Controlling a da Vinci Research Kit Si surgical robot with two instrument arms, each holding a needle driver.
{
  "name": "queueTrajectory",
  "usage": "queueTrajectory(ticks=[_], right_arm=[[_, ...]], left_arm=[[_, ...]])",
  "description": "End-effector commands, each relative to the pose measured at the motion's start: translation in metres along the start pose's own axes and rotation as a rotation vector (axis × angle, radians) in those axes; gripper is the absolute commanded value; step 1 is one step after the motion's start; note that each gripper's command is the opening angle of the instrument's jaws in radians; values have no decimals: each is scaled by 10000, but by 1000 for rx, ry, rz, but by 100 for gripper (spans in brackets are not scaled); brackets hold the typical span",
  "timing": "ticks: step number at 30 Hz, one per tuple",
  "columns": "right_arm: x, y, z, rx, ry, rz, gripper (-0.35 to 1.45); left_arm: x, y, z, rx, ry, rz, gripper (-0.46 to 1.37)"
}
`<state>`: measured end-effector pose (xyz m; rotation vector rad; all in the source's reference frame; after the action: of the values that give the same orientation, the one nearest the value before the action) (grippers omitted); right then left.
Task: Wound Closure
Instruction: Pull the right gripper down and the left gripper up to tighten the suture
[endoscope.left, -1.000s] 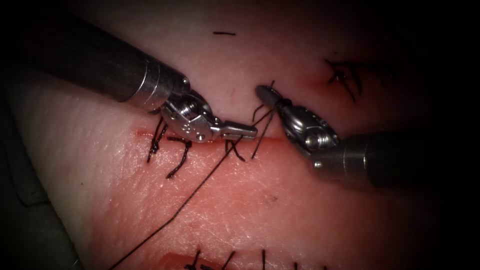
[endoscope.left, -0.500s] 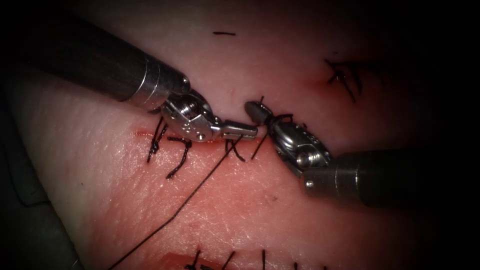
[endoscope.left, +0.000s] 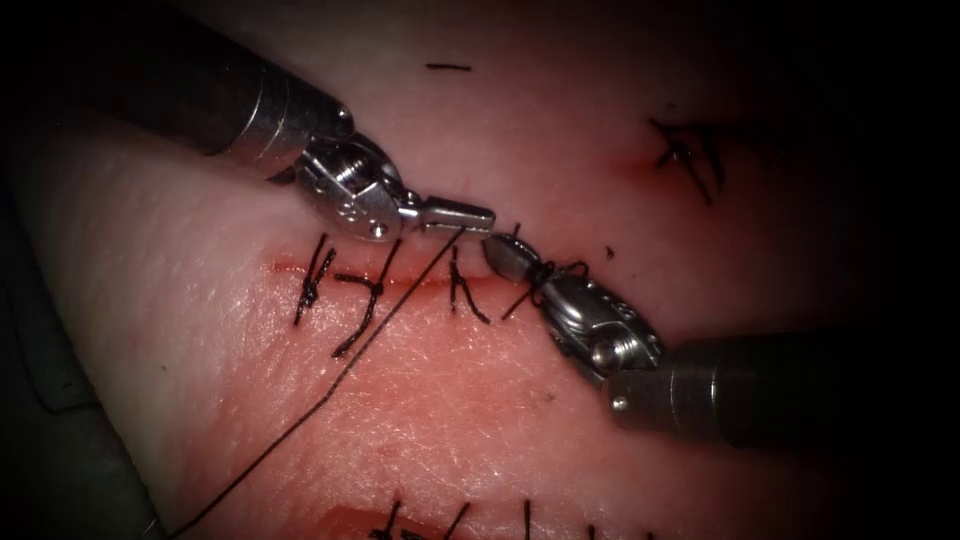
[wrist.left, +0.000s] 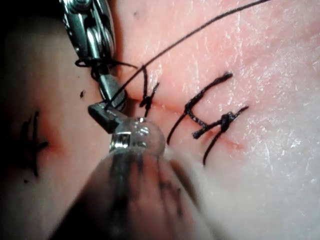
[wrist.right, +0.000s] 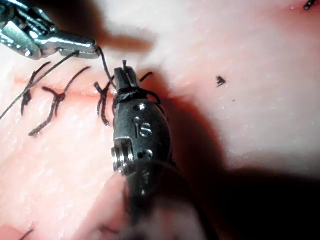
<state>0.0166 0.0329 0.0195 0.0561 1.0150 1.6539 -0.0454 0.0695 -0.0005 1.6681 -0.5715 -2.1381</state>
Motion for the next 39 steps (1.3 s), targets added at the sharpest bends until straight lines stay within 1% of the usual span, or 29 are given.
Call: queueTrajectory(ticks=[1, 7, 8, 13, 17, 18, 19, 21, 23, 26, 31, 35, 39], right_arm=[[-1, -2, -3, -4, -6, -6, -35], [-4, -11, -18, 8, -21, -19, -35], [-5, -13, -21, 10, -23, -18, -35], [-10, -18, -29, 16, -31, -29, -35], [-14, -20, -33, 17, -38, -36, -35], [-15, -21, -34, 17, -41, -36, -35], [-15, -21, -35, 18, -41, -36, -35], [-18, -22, -37, 19, -44, -37, -35], [-20, -22, -39, 20, -48, -37, -35], [-23, -24, -41, 21, -51, -38, -35], [-28, -25, -45, 23, -56, -40, -35], [-37, -25, -52, 27, -73, -58, -35], [-39, -27, -55, 33, -76, -58, -35]], left_arm=[[-5, -4, 2, -10, 0, -5, -35], [-25, -15, 8, -10, 0, -17, -35], [-31, -17, 10, -10, -2, -23, -35], [-50, -24, 14, -6, -33, -27, -35], [-69, -43, 17, 27, -58, -25, -35], [-77, -53, 16, 46, -66, -24, -35], [-80, -58, 16, 52, -67, -29, -35], [-91, -77, 14, 79, -75, -36, -35], [-100, -91, 14, 86, -82, -32, -35], [-107, -103, 14, 96, -87, -32, -35], [-118, -103, 17, 100, -88, -27, -35], [-125, -106, 18, 118, -92, -30, -35], [-132, -109, 21, 118, -92, -24, -35]])
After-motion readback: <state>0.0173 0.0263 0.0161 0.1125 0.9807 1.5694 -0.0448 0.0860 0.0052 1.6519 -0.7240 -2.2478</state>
